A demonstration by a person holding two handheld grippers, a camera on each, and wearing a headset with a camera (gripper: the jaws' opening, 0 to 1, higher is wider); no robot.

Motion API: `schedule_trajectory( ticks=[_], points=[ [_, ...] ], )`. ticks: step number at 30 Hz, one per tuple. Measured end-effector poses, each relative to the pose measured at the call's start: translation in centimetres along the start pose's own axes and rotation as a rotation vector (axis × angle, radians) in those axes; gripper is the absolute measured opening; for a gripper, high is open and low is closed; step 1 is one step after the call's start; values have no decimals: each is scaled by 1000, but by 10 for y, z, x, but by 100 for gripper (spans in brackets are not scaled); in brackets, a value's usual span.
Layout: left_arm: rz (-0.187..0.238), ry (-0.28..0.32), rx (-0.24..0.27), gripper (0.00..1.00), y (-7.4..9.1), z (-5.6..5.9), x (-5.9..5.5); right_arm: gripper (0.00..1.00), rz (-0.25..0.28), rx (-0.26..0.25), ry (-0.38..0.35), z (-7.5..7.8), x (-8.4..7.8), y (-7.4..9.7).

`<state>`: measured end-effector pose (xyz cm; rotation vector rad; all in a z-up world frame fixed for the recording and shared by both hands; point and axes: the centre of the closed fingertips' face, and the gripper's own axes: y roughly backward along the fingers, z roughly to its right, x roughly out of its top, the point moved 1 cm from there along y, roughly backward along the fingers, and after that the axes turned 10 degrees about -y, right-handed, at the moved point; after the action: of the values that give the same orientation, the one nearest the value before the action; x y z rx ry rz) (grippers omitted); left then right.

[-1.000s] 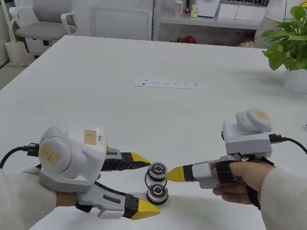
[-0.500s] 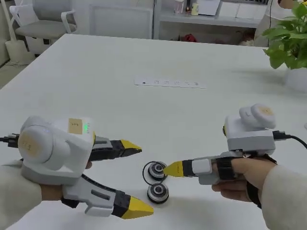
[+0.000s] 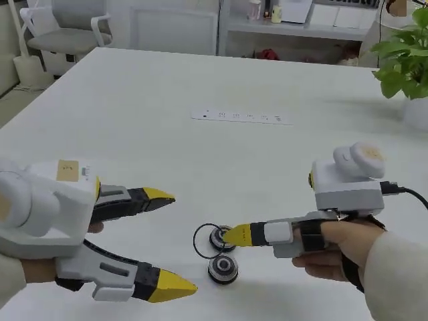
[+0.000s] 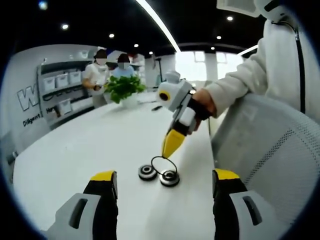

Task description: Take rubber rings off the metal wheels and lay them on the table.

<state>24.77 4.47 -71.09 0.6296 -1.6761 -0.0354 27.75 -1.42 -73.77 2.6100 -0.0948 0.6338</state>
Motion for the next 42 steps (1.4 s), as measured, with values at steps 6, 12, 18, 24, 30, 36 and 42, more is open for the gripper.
schedule_trajectory(
  ticks=[6, 12, 18, 24, 30, 36, 42],
  points=[
    [-19, -2, 32, 79, 8, -1, -8, 0, -13, -2, 3, -3, -5, -4],
    [11, 55, 66, 80, 15, -3, -14, 0, -24, 0, 11, -10, -9, -12],
    [12, 68, 76, 80, 16, -3, -18, 0, -43, -8, 22, -12, -15, -19],
    [17, 95, 77, 80, 16, -1, -24, 0, -60, -29, 28, -10, -21, -23],
    [11, 99, 61, 80, 13, 3, -26, 0, -72, -52, 38, -9, -25, -29],
    [4, 103, 48, 79, 12, 5, -28, 0, -71, -88, 51, -4, -25, -34],
    [7, 107, 48, 79, 11, 5, -28, 0, -99, -121, 81, 0, -31, -41]
  ],
)
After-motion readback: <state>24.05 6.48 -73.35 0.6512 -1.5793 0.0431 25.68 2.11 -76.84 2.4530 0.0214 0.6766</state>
